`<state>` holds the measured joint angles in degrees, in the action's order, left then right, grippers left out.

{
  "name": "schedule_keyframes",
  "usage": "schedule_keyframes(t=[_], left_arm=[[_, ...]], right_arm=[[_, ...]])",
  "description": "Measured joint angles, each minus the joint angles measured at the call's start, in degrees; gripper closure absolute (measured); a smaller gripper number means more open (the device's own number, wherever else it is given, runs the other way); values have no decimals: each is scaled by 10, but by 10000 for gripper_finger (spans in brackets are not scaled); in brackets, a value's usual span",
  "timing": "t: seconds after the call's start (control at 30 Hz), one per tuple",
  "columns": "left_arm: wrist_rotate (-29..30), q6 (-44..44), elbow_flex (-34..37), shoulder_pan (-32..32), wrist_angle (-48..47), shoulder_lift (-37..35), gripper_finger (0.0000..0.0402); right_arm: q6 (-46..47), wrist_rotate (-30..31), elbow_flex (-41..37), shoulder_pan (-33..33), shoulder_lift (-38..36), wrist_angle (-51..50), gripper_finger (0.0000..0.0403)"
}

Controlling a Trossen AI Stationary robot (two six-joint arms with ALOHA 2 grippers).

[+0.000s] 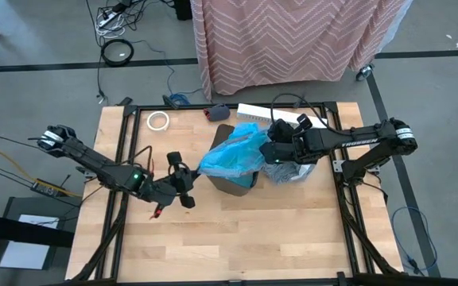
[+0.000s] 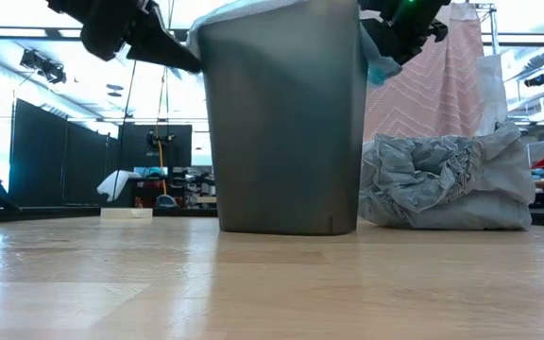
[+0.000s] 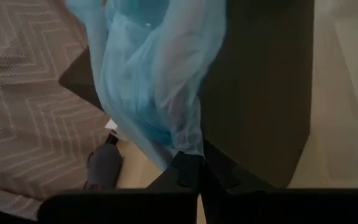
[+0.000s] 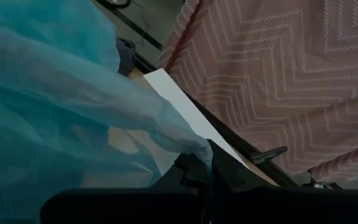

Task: Place trash/remove bag and relplace
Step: Insert the new blue trash bag into the black trash bin

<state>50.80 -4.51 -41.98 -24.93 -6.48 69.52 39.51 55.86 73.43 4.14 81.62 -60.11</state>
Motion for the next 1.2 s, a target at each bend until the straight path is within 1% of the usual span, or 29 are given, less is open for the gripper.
schedule_keyframes(t=[0.13,0.23,0.33,0.5,0.7,0.87,0.93,1.03,1.2], left_arm=[[7,-15,0,-8,44,2,395],[28,-42,0,-30,98,2,395],[29,-41,0,-51,135,3,395],[45,-8,0,-59,102,40,395],[76,2,0,-59,111,93,395],[83,2,0,-59,116,102,395],[90,-11,0,-59,121,102,395],[96,-30,0,-59,137,102,395],[97,-38,0,-59,144,102,395]], right_arm=[[0,0,0,0,0,0,403],[5,0,0,0,0,-1,403],[8,0,0,0,0,-1,403],[9,-1,0,0,0,0,403],[14,-7,0,0,0,2,403],[10,-33,0,-1,0,0,401],[10,-35,2,-1,0,0,393],[8,-47,16,-1,-6,2,371],[-14,-51,42,-1,-29,3,315]])
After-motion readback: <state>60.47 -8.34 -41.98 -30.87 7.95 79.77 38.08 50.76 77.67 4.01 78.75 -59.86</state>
